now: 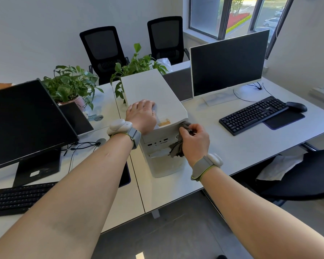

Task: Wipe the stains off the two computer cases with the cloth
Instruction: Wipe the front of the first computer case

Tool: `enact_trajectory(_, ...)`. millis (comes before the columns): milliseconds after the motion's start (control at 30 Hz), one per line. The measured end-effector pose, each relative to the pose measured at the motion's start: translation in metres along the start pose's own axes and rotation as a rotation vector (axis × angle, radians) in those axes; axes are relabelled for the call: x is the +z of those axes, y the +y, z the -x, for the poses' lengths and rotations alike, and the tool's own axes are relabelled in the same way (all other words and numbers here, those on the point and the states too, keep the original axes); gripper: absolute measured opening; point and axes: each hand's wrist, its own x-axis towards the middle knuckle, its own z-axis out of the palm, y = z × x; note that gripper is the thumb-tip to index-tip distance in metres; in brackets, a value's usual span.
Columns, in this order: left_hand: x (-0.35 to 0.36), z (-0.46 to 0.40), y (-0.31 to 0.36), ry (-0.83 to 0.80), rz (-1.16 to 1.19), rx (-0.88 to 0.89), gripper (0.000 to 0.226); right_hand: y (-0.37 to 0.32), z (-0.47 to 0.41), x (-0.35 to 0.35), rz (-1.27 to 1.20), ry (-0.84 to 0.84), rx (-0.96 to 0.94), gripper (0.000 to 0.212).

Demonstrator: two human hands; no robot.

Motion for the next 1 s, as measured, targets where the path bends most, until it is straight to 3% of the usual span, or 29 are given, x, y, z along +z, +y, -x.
enact_trajectory(133, 0.001, 0.001, 0.002, 0.006, 0.002, -0.013, 0.042, -0.002, 0.013, 0.013, 0.0, -0.03, -0.017, 0.01)
enact_trajectory(333, -0.002, 0.001, 0.002, -0.008, 0.013, -0.018, 0.043, -0.011, 0.036, 0.029, 0.175, -0.393, -0.16, 0.014)
enact_trajectory(400, -0.002, 0.001, 0.001, -0.012, 0.016, -0.013, 0.043, -0.011, 0.03, 0.023, 0.122, -0.291, -0.113, 0.014)
enact_trajectory(533, 0.001, 0.001, 0.0, -0.004, 0.008, -0.01, 0.043, 0.004, 0.001, -0.003, -0.037, 0.083, 0.076, 0.011)
enact_trajectory(733, 0.0, 0.0, 0.0, 0.005, 0.012, -0.013, 0.041, 0.043, -0.02, -0.019, 0.28, -0.11, 0.234, 0.007)
enact_trajectory(900, 0.0, 0.002, 0.001, 0.013, 0.007, -0.007, 0.041, 0.039, -0.012, -0.003, 0.093, -0.079, 0.278, 0.006)
enact_trajectory(1000, -0.001, 0.002, 0.001, 0.017, 0.0, -0.007, 0.041, 0.032, -0.006, 0.005, 0.064, -0.059, 0.178, 0.004)
